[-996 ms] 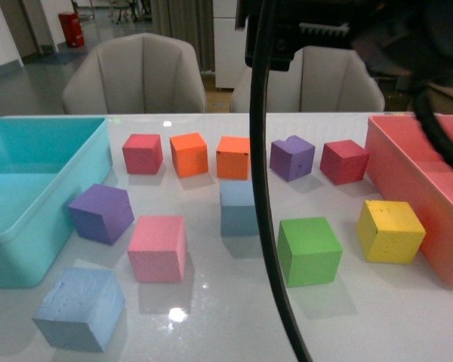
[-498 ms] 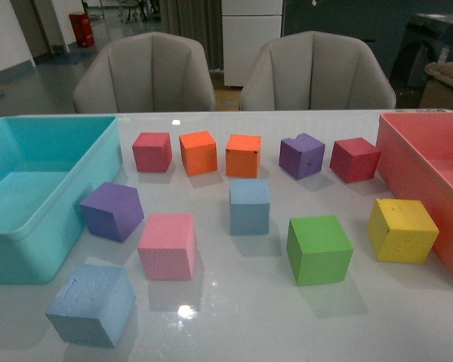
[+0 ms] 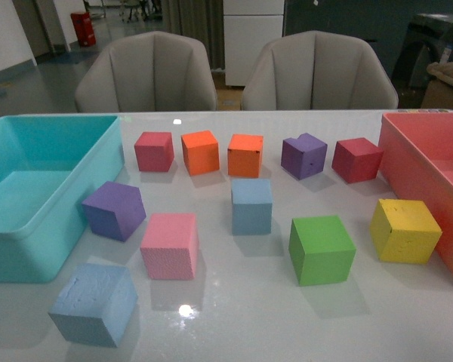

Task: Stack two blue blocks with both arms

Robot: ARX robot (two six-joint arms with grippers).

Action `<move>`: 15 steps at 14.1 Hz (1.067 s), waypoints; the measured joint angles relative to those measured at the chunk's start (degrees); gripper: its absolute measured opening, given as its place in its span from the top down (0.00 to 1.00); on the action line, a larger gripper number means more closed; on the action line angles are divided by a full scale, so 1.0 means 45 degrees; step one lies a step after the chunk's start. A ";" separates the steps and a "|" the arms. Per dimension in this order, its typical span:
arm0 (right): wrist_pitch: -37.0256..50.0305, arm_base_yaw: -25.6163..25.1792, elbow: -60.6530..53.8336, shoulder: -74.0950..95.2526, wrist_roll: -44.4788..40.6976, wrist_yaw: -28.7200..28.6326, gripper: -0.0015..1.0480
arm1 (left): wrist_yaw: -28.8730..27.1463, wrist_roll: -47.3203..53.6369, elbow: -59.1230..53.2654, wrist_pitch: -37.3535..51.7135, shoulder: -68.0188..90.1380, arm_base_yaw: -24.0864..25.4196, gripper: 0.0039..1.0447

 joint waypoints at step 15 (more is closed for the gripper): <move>-0.4507 -0.0568 -0.0461 -0.5353 -0.0015 -0.0418 0.98 | 0.0005 0.0000 0.0000 -0.0010 0.0000 0.0000 0.06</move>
